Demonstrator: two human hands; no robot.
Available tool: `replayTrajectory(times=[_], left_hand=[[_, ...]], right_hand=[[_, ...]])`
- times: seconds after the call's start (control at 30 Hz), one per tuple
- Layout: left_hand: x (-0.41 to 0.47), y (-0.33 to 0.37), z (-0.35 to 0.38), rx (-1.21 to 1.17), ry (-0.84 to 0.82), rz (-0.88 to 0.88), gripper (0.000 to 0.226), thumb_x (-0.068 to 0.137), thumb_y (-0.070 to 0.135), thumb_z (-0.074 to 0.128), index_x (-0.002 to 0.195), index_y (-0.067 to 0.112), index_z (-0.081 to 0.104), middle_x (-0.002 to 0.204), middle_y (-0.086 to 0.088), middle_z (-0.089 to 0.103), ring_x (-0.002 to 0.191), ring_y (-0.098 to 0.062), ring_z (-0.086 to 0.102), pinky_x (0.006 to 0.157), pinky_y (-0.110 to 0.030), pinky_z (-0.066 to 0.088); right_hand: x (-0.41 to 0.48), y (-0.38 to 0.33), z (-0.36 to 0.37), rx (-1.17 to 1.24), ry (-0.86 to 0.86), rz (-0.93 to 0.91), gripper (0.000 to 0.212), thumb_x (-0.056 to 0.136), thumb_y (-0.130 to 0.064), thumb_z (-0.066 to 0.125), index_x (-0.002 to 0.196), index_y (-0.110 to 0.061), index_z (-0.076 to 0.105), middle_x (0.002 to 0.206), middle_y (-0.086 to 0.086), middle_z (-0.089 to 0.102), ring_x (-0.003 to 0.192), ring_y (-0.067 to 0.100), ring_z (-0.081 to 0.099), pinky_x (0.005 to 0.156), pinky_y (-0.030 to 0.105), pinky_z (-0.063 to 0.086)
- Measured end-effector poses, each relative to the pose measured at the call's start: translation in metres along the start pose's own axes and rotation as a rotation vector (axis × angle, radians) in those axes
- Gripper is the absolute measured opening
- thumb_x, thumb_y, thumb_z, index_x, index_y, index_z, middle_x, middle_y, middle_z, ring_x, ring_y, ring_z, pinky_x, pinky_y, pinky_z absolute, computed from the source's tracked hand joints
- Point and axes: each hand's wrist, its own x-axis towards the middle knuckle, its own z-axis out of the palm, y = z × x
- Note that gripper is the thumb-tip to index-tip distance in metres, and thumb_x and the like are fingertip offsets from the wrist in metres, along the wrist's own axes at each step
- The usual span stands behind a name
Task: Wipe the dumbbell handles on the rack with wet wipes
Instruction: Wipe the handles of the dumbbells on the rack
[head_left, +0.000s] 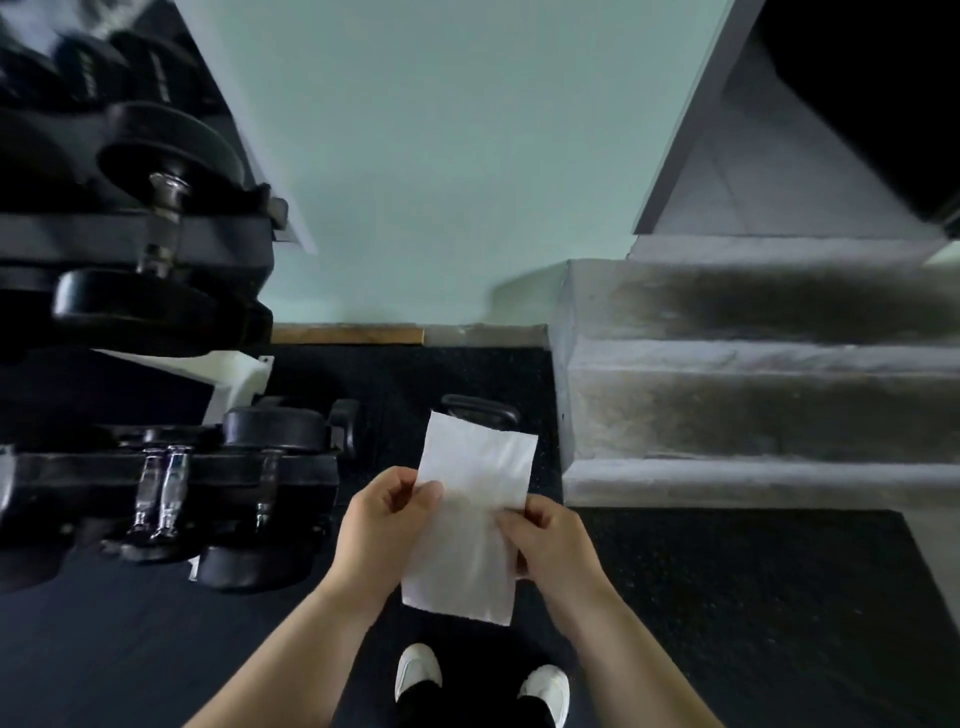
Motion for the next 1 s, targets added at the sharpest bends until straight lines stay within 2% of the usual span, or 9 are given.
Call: replayTrajectory(times=[0.1, 0.2, 0.33, 0.53, 0.63, 0.73, 0.8, 0.87, 1.0], left_hand=[[-0.007, 0.005, -0.012, -0.056, -0.037, -0.032, 0.016, 0.089, 0.007, 0.056, 0.074, 0.009, 0.063, 0.06, 0.003, 0.063, 0.059, -0.012, 0.058, 0.054, -0.022, 0.049], [-0.014, 0.013, -0.018, -0.072, -0.116, -0.069, 0.015, 0.091, 0.009, 0.054, 0.08, 0.009, 0.064, 0.059, 0.005, 0.065, 0.054, -0.005, 0.061, 0.049, -0.02, 0.049], [-0.025, 0.022, -0.028, -0.137, -0.235, -0.097, 0.013, 0.09, 0.007, 0.054, 0.093, 0.008, 0.065, 0.083, -0.006, 0.071, 0.069, -0.014, 0.068, 0.054, -0.025, 0.053], [-0.04, 0.035, -0.054, -0.3, -0.278, 0.011, 0.015, 0.077, 0.004, 0.063, 0.069, 0.01, 0.074, 0.069, -0.006, 0.07, 0.061, -0.015, 0.067, 0.052, -0.023, 0.053], [-0.048, 0.041, -0.069, -0.326, -0.284, 0.066, 0.031, 0.072, -0.008, 0.058, 0.055, 0.012, 0.074, 0.066, -0.006, 0.071, 0.063, -0.014, 0.069, 0.057, -0.021, 0.053], [-0.05, 0.039, -0.089, -0.201, -0.222, 0.105, 0.032, 0.076, -0.005, 0.056, 0.063, 0.016, 0.076, 0.075, -0.002, 0.073, 0.073, -0.01, 0.069, 0.063, -0.013, 0.05], [-0.046, 0.036, -0.105, -0.179, -0.122, 0.116, 0.022, 0.081, 0.009, 0.06, 0.066, 0.017, 0.074, 0.072, 0.004, 0.072, 0.068, -0.007, 0.066, 0.056, -0.006, 0.044], [-0.034, 0.028, -0.123, -0.051, 0.033, 0.165, 0.02, 0.082, 0.02, 0.066, 0.062, 0.019, 0.07, 0.066, 0.0, 0.063, 0.061, -0.013, 0.056, 0.053, -0.009, 0.038], [0.002, 0.015, -0.173, 0.054, 0.073, 0.226, 0.039, 0.078, 0.003, 0.069, 0.058, 0.036, 0.065, 0.063, -0.003, 0.05, 0.06, -0.015, 0.042, 0.058, -0.021, 0.037]], right_hand=[[-0.007, -0.011, -0.008, 0.127, -0.048, 0.03, 0.016, 0.088, -0.008, 0.053, 0.083, -0.016, 0.066, 0.081, 0.003, 0.069, 0.077, 0.019, 0.065, 0.069, 0.034, 0.054], [-0.01, -0.019, -0.013, 0.18, -0.161, 0.036, 0.014, 0.09, -0.01, 0.052, 0.096, -0.011, 0.064, 0.085, 0.003, 0.07, 0.077, 0.015, 0.066, 0.065, 0.029, 0.052], [-0.014, -0.03, -0.016, 0.113, -0.307, 0.013, 0.016, 0.09, -0.006, 0.049, 0.093, -0.014, 0.063, 0.083, 0.001, 0.067, 0.07, 0.011, 0.065, 0.058, 0.025, 0.051], [-0.011, -0.053, -0.008, 0.102, -0.528, -0.007, 0.043, 0.088, 0.007, 0.046, 0.064, -0.016, 0.074, 0.07, 0.0, 0.072, 0.065, 0.01, 0.068, 0.06, 0.022, 0.055], [-0.01, -0.063, 0.009, 0.145, -0.518, -0.073, 0.056, 0.085, 0.016, 0.04, 0.05, -0.015, 0.071, 0.062, -0.003, 0.07, 0.059, 0.008, 0.067, 0.054, 0.018, 0.053], [-0.007, -0.066, 0.027, 0.143, -0.475, -0.143, 0.062, 0.084, 0.02, 0.035, 0.045, -0.015, 0.069, 0.068, -0.004, 0.072, 0.067, 0.01, 0.068, 0.057, 0.019, 0.054], [-0.001, -0.066, 0.041, 0.169, -0.426, -0.125, 0.059, 0.088, 0.015, 0.032, 0.054, -0.013, 0.071, 0.068, 0.001, 0.072, 0.064, 0.012, 0.067, 0.057, 0.021, 0.054], [0.005, -0.067, 0.062, 0.193, -0.434, -0.112, 0.044, 0.092, 0.008, 0.03, 0.079, -0.009, 0.068, 0.072, 0.004, 0.071, 0.065, 0.015, 0.067, 0.059, 0.025, 0.055], [0.022, -0.071, 0.123, 0.026, -0.499, -0.15, 0.021, 0.089, -0.015, 0.054, 0.11, -0.019, 0.053, 0.082, 0.0, 0.068, 0.075, 0.012, 0.065, 0.07, 0.026, 0.054]])
